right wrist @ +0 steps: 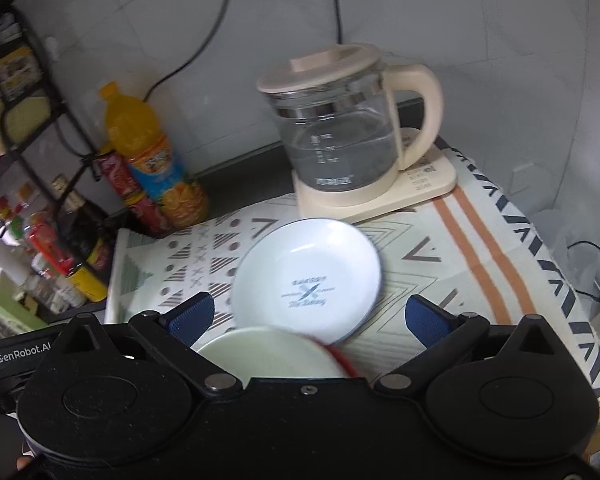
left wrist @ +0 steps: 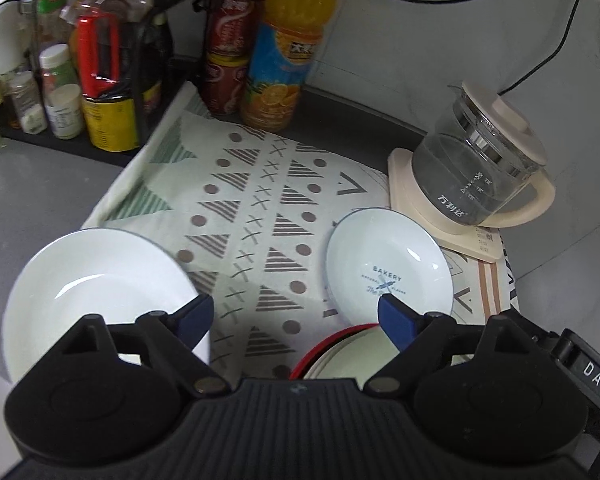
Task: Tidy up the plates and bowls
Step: 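Move both tools to the white 'BAKERY' plate and close on its rim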
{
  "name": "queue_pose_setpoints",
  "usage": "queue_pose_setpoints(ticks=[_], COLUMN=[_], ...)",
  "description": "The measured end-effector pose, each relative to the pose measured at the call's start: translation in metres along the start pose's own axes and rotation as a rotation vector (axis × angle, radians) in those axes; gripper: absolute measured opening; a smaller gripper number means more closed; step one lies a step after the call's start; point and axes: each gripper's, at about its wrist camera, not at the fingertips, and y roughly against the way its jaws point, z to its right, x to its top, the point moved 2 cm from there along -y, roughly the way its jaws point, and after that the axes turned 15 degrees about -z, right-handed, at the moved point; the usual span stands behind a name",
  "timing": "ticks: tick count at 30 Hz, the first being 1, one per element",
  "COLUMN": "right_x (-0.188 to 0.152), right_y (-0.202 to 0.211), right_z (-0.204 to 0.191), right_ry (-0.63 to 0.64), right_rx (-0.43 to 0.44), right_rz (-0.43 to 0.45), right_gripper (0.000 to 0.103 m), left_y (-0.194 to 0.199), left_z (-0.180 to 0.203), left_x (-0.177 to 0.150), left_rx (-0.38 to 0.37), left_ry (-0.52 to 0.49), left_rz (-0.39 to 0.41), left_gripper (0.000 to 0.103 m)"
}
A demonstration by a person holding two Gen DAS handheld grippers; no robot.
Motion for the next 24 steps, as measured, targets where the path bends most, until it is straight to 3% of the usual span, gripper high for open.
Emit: queue_pose_setpoints(ticks=[9, 15, 17, 24], right_x=[0.024, 0.034, 0.035, 0.036], right_y=[-0.034, -0.061, -0.071, -0.099], right_z=[0.026, 0.037, 0.043, 0.062], right_ry=[-0.079, -0.118, -0.144, -0.206], right_rx=[-0.018, -0.006, 0.000, 0.037], right_rz=[-0.057, -0.133, -0.165, -0.260], right_gripper=[0.100, 0.082, 0.071, 0.049], left_y=[-0.042, -0.072, -0.080, -0.109], left_z=[0.014, 0.019, 0.020, 0.021], left_x=[0.035, 0.050, 0.053, 0.063], left_rx=[-0.010, -0.024, -0.032, -0.045], left_ry=[-0.013, -0.020, -0.021, -0.015], left_rz=[-0.084, -0.154, -0.169, -0.241], left_gripper=[0.088, 0.085, 0.083, 0.060])
